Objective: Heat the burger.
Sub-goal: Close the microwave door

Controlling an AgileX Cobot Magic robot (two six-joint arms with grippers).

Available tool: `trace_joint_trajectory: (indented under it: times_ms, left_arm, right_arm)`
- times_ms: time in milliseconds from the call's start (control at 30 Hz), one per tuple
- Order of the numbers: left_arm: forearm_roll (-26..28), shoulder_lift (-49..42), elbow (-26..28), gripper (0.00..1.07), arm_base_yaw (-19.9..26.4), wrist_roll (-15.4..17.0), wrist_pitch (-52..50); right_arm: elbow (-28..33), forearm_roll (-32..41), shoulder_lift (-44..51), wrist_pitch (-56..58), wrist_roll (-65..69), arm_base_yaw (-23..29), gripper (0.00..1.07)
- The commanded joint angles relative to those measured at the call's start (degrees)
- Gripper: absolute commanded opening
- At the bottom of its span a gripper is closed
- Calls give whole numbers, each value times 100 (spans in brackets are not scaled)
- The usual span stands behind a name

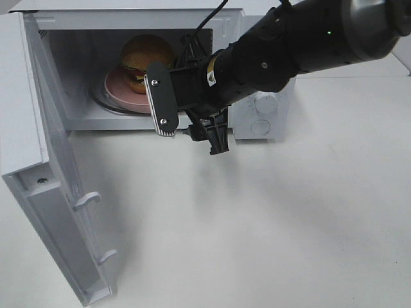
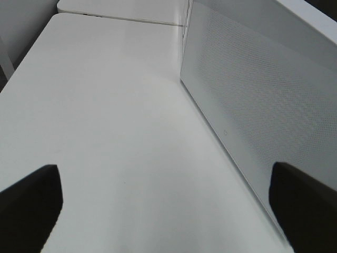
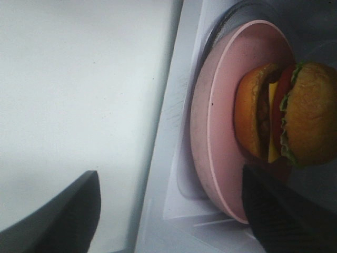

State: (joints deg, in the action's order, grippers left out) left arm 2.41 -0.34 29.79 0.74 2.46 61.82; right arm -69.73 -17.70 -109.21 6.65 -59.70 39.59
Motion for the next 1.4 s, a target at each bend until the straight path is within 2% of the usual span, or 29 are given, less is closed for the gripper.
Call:
trace_joint_trajectory:
  times_ms: [33,433,500,600,667,867,933,1033,1200,1400]
  left_arm:
    - [40,-103,-17,100,23,6,-40]
    - [40,-103,-17,100,23,6,-40]
    - [40,-103,-17,100,23,6,-40]
    - [40,-103,-17,100,23,6,-40]
    - [40,-103,-17,100,23,6,-40]
    - [40,-103,-17,100,23,6,-40]
    - [40,-103,-17,100,23,6,-40]
    - [40,-103,-17,100,23,6,-40]
    - [40,-103,-17,100,23,6,-40]
    - [40,-103,-17,100,23,6,-40]
  right_arm:
    - [321,29,338,-172,361,11,72]
    - [1255,29,1175,-183,963,11,72]
    - [1518,69,1507,-166,1570,11,72]
    - [1570,160,1576,-166,1736,11,72]
    - [1782,470,1896,-103,2584,11,72]
    - [1937,481,2206,201,3203,11,72]
    - [2126,481,2515,653,3890,11,71]
    - [2160,481,2578,808,4085,11,71]
    - [2240,481,3065,2005,5523,11,71]
    - [2240,481,3403,2951,5970,11,71]
